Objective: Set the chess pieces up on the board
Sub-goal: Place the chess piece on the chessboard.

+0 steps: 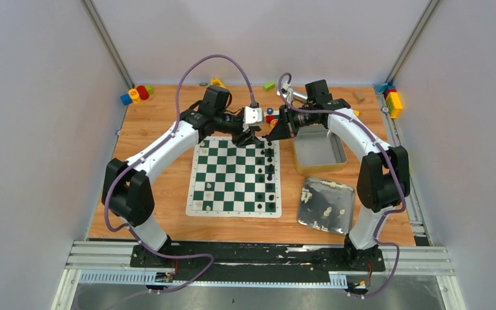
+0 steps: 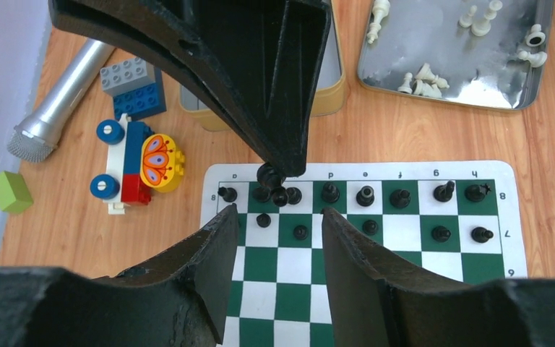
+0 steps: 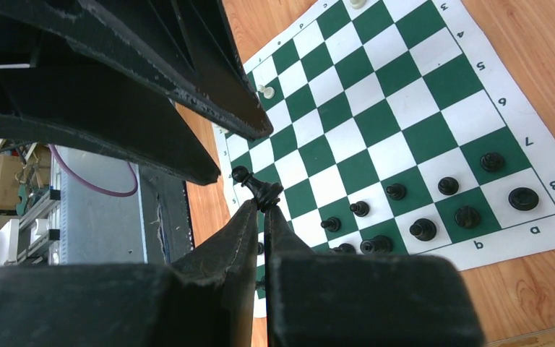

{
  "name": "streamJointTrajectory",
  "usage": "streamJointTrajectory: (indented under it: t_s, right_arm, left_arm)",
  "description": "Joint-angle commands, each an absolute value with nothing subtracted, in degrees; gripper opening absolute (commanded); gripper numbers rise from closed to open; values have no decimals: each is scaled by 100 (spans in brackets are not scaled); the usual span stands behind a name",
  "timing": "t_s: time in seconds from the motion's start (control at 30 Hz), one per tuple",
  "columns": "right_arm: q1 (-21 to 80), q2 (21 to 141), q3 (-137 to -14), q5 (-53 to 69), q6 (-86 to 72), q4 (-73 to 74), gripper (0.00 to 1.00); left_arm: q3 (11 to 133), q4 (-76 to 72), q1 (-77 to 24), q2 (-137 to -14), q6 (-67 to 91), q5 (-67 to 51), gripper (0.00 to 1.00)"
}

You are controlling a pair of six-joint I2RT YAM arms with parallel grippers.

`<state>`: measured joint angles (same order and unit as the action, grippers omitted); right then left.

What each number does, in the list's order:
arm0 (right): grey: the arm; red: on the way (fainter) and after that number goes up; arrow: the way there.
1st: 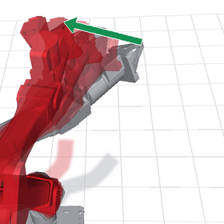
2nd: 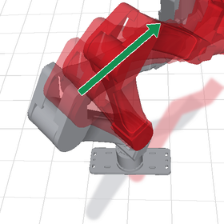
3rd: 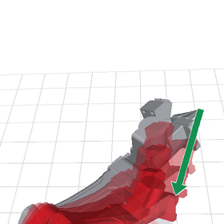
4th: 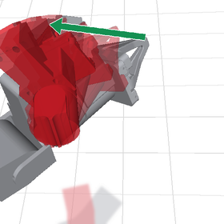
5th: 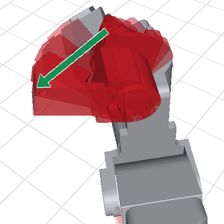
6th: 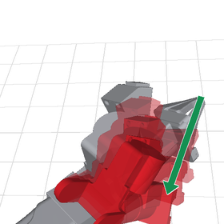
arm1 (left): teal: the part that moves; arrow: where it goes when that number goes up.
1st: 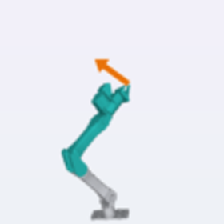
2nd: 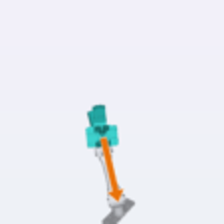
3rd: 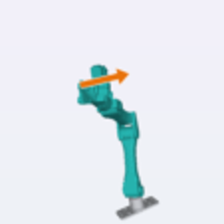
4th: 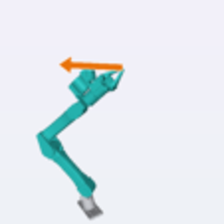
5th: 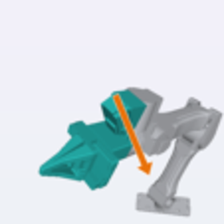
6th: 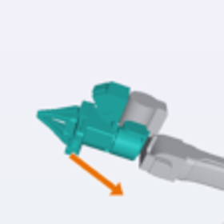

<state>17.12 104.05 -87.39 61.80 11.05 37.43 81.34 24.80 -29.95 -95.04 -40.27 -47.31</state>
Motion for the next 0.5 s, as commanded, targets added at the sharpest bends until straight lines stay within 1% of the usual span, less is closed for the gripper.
streamJointTrajectory:
  t_s: [0.0, 0.3, 0.47]
  right_arm:
    - [1739, 10389, -8863, 6442, 1099, 3683, 0]
    - [1739, 10393, -8865, 6475, 1081, 3689, 0]
    - [1736, 10406, -8867, 6486, 1072, 3685, 0]
  left_arm:
    - [8430, 2492, -3145, -9599, -4216, -4572, 54]
    - [8568, 2439, -3291, -9707, -4140, -4430, 50]
    - [8663, 2413, -3318, -9782, -4103, -4385, 46]
